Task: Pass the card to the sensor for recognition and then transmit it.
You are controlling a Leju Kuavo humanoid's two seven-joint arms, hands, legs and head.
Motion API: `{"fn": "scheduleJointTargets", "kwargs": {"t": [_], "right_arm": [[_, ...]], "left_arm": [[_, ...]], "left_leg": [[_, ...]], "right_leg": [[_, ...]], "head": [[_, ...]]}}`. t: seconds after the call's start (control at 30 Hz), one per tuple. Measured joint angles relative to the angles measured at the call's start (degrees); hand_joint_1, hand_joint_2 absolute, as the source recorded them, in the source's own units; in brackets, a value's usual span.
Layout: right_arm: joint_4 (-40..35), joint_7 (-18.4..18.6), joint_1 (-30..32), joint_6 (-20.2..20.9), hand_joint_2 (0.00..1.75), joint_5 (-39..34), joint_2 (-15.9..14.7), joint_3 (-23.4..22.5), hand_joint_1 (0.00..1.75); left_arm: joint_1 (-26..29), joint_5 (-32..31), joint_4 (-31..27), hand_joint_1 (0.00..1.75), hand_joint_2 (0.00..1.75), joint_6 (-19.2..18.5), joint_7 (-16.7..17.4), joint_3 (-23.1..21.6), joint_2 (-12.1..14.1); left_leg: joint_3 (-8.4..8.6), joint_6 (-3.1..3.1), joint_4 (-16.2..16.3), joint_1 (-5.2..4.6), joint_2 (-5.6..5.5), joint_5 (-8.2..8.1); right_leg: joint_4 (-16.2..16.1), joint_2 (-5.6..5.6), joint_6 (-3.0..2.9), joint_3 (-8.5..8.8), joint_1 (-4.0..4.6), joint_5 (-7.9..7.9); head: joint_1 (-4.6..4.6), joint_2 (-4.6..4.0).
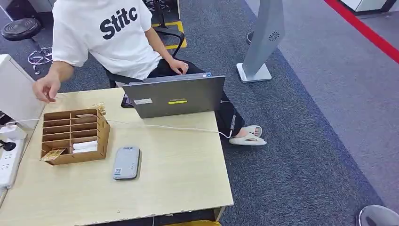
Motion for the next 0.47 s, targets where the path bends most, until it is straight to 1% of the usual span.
{"fn": "scheduleJointTargets", "kwargs": {"t": [0.07, 0.13, 0.23, 0.37, 0.4, 0.43, 0.47], "right_arm": [[-0.1, 1.6, 0.0, -1.3, 1.75, 1.4, -0.2, 0.2, 0.0], [-0.2, 2.5, 0.0, -1.9, 1.75, 1.6, -0.5, 0.2, 0.0], [-0.2, 2.9, 0.0, -1.9, 1.75, 1.7, -0.6, 0.2, 0.0], [-0.2, 2.9, 0.0, -2.0, 1.75, 1.7, -0.7, 0.2, 0.0], [-0.2, 2.8, 0.0, -2.0, 1.75, 1.4, -0.7, 0.2, 0.0], [-0.2, 2.7, 0.0, -2.3, 0.0, 1.3, -0.7, 0.2, 0.0], [-0.2, 2.5, 0.0, -2.8, 0.0, 1.3, -0.7, 0.2, 0.0]], "left_arm": [[0.0, 1.2, 0.3, 0.0, 1.75, 0.4, -1.3, -1.9, -0.1], [-0.1, 3.1, 0.6, 0.0, 1.75, 1.2, -2.7, -2.3, -0.3], [0.1, 3.9, 0.8, 0.0, 1.75, 1.3, -3.3, -2.8, -0.5], [0.1, 4.2, 1.1, 0.0, 1.75, 1.4, -3.4, -3.1, -0.7], [0.1, 5.2, 1.1, 0.0, 1.75, 1.5, -3.6, -3.1, -0.8], [0.1, 6.4, 1.2, 0.0, 1.75, 1.8, -4.0, -3.1, -0.9], [0.0, 7.7, 1.2, 0.0, 1.75, 2.1, -4.2, -2.9, -1.0]], "left_leg": [[0.0, 0.0, 0.0, 0.0, 0.0, 0.0], [0.0, 0.0, 0.0, 0.01, 0.01, 0.0], [-0.05, 0.0, 0.0, 0.0, 0.01, 0.0], [-0.06, 0.0, 0.0, -0.01, 0.0, 0.0], [-0.05, 0.0, 0.0, -0.01, 0.0, 0.0], [-0.05, 0.0, 0.0, -0.01, 0.0, 0.0], [-0.05, 0.0, 0.0, -0.01, 0.0, 0.0]], "right_leg": [[0.0, 0.01, 0.0, 0.0, 0.0, 0.0], [0.0, 0.02, 0.0, 0.0, 0.01, 0.0], [0.0, 0.02, 0.0, -0.04, 0.0, 0.0], [0.0, 0.01, 0.0, -0.04, 0.0, 0.0], [0.0, 0.01, 0.0, -0.04, 0.0, 0.0], [0.0, 0.01, 0.0, -0.04, 0.0, 0.0], [0.0, 0.01, 0.0, -0.04, 0.0, 0.0]], "head": [[0.0, 0.0], [0.0, 0.0], [0.0, 0.0], [0.0, 0.0], [0.0, 0.0], [0.0, 0.0], [0.0, 0.0]]}}
